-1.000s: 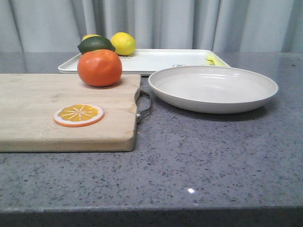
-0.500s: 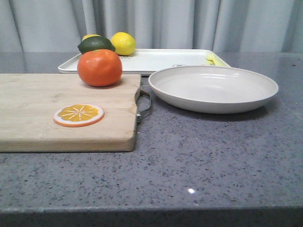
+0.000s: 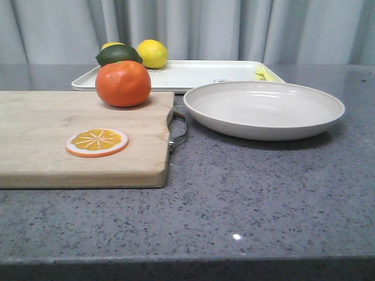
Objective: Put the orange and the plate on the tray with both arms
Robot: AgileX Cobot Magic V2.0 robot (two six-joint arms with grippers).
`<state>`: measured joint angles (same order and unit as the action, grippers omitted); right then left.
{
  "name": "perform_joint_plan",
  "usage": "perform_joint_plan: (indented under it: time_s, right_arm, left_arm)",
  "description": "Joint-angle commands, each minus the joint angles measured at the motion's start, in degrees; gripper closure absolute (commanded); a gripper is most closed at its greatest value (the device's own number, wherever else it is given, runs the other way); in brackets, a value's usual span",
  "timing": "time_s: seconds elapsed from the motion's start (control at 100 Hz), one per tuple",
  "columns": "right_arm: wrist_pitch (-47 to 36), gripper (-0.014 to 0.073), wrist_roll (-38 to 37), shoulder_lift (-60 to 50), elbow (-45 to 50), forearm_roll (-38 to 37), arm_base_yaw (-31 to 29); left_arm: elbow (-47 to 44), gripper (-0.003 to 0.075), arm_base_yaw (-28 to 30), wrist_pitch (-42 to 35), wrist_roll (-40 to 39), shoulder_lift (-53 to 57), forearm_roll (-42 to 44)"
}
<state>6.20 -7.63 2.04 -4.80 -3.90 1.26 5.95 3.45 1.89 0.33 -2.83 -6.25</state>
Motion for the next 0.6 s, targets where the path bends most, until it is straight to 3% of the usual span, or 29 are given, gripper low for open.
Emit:
perform_joint_plan:
  time_s: [0.0, 0.59]
  right_arm:
    - [-3.9, 0.066, 0.18, 4.05, -4.15, -0.65, -0.29]
    - [-2.33, 0.066, 0.18, 28.63, -21.78, -1.0, -0.15]
  left_arm:
    - [4.55, 0.0741, 0.06, -4.62, -0.01, -4.27, -0.12]
    - [18.82, 0.0741, 0.06, -5.69, -0.33, -26.34, -0.12]
